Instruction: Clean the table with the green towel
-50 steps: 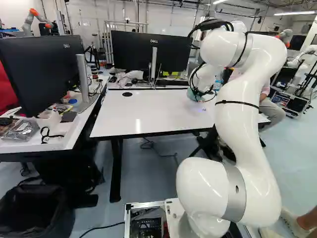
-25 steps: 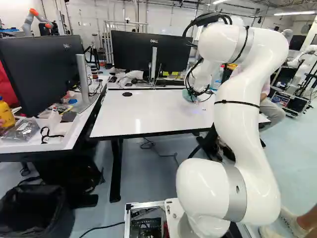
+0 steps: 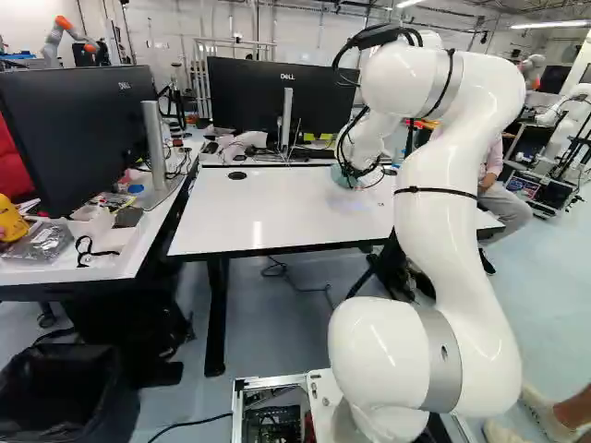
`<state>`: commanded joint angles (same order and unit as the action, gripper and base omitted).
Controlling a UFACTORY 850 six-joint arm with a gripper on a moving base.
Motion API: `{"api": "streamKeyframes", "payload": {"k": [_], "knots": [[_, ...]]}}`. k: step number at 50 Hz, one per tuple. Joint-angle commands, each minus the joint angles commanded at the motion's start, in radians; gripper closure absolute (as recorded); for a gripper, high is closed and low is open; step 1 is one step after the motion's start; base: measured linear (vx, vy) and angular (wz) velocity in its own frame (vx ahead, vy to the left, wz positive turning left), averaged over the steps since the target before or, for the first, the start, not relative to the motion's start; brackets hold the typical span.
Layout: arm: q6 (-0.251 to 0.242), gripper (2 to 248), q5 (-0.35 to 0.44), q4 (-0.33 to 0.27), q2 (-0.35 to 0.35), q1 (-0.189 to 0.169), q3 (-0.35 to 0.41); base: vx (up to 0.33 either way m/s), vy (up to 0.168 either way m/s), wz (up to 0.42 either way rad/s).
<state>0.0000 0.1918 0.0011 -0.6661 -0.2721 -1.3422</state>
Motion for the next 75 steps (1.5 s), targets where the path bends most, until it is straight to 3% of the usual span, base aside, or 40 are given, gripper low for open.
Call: {"api": "streamKeyframes", "payload": {"k": [21,45,56,75], "knots": [[0.0,196,0.0,0.0,-0.09,-0.009,-0.127,0.0,0.0,0.0],[0.0,196,0.0,0.0,-0.161,-0.05,-0.229,0.0,0.0,0.0],[0.0,196,0.0,0.0,-0.147,-0.072,-0.209,0.0,0.0,0.0],[0.0,196,0.0,0.0,-0.069,-0.085,-0.096,0.0,0.0,0.0]]}}
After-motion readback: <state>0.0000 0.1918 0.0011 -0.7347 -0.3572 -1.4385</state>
